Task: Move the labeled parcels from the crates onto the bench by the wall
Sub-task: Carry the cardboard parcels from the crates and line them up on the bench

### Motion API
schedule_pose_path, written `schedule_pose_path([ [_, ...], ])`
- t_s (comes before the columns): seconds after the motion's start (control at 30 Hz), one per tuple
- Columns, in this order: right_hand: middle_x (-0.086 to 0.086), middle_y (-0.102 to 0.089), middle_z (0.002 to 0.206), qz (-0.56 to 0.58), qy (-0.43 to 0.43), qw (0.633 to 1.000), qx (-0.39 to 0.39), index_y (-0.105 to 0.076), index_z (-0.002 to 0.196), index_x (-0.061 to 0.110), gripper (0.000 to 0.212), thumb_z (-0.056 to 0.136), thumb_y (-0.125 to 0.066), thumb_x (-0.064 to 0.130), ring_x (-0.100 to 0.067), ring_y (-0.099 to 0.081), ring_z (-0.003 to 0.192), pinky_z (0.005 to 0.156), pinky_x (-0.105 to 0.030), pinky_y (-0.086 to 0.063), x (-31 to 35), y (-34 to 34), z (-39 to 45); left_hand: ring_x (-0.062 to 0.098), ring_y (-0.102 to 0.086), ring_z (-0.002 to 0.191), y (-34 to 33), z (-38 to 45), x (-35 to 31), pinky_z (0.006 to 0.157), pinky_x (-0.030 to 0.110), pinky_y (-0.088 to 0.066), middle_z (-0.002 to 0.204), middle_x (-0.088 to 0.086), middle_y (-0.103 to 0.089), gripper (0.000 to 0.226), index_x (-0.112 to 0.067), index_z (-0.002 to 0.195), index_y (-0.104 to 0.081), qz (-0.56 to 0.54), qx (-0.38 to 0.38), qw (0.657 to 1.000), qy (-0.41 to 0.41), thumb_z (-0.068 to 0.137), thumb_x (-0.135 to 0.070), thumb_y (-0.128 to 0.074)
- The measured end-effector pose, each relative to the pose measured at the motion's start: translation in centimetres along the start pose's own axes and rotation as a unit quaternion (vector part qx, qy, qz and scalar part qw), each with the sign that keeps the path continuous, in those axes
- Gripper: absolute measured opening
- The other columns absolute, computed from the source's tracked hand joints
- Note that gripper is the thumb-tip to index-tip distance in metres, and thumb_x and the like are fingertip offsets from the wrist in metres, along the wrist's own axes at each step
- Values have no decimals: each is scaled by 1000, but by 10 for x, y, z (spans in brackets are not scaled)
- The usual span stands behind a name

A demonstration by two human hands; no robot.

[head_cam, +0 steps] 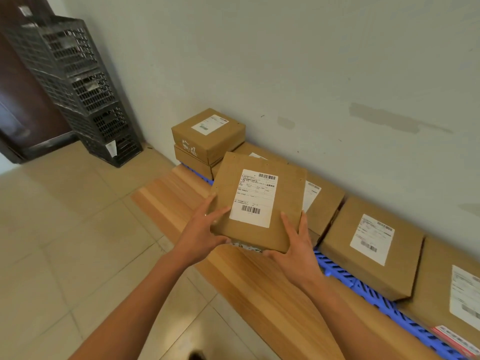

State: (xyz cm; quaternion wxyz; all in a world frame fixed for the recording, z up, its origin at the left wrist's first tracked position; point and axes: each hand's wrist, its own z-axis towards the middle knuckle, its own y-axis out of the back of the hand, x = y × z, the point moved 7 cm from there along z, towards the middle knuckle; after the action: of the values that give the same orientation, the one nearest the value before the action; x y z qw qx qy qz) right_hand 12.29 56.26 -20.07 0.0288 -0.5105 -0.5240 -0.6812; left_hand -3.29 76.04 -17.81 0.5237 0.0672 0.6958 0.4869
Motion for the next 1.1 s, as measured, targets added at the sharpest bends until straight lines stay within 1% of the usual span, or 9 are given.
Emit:
schedule_pose_path([
  [0.17, 13, 24, 163, 7, -34, 999, -29, -7, 158, 46, 112, 77, -84, 42, -16, -1, 154, 123, -42, -21, 15, -25, 73, 8, -12, 150, 17, 84, 39, 120, 35, -25, 166, -21, -6, 87, -38, 146, -50, -2, 33, 999, -20, 70, -32, -91],
  [0.27, 11, 19, 165, 20, -78, 995, -55, -11, 158, 44, 108, 79, -84, 37, -16, -4, 154, 120, -36, -22, 22, -40, 112, 8, -11, 151, 23, 138, 62, 120, 37, -25, 166, -21, -7, 86, -40, 146, -49, 0, 55, 998, -43, 71, -37, -90],
  [0.5, 7, 14, 167, 52, -166, 980, -100, -16, 159, 37, 102, 81, -82, 32, -18, -5, 154, 123, -42, -25, 33, -74, 178, 10, -4, 154, 26, 233, 98, 124, 41, -21, 166, -16, -18, 65, -38, 142, -55, 45, 117, 987, -97, 82, -40, -81],
  [0.63, 16, 18, 165, 71, -186, 972, -121, -14, 159, 40, 103, 83, -82, 28, -16, -7, 154, 120, -44, -32, 29, -80, 204, 16, -3, 156, 20, 270, 104, 124, 48, -20, 165, -15, -22, 65, -41, 146, -48, 108, 148, 975, -123, 87, -49, -73],
  [0.7, 19, 18, 164, 81, -190, 970, -125, -15, 159, 39, 101, 84, -81, 25, -15, -9, 154, 118, -43, -36, 25, -80, 217, 19, -4, 156, 15, 286, 106, 124, 46, -15, 165, -13, -21, 65, -42, 147, -46, 144, 147, 969, -138, 88, -53, -69],
  [0.83, 17, 17, 165, 74, -197, 969, -126, -18, 159, 35, 95, 87, -78, 21, -13, -4, 154, 120, -34, -26, 18, -80, 236, 14, -4, 155, 12, 304, 107, 123, 45, -10, 165, -13, -21, 63, -42, 147, -46, 168, 148, 960, -169, 89, -58, -65],
  [0.93, 17, 20, 164, 74, -202, 968, -132, -16, 159, 37, 95, 87, -78, 23, -14, -2, 154, 122, -38, -26, 14, -88, 245, 11, -8, 154, 21, 315, 110, 122, 50, -14, 163, -14, -27, 57, -41, 144, -50, 139, 119, 965, -189, 91, -57, -62],
  [1.03, 17, 21, 164, 74, -202, 965, -149, -14, 158, 39, 96, 87, -77, 26, -17, 0, 155, 123, -42, -26, 12, -95, 253, 17, -6, 155, 36, 337, 122, 123, 54, -13, 165, -7, -26, 55, -39, 148, -45, 148, 82, 973, -155, 97, -58, -52],
  [1.1, 18, 23, 163, 70, -206, 964, -154, -12, 158, 42, 96, 87, -77, 29, -18, 0, 155, 121, -45, -29, 12, -97, 257, 20, -3, 156, 37, 347, 132, 123, 54, -10, 167, -2, -21, 60, -37, 153, -39, 174, 86, 972, -136, 98, -61, -45],
])
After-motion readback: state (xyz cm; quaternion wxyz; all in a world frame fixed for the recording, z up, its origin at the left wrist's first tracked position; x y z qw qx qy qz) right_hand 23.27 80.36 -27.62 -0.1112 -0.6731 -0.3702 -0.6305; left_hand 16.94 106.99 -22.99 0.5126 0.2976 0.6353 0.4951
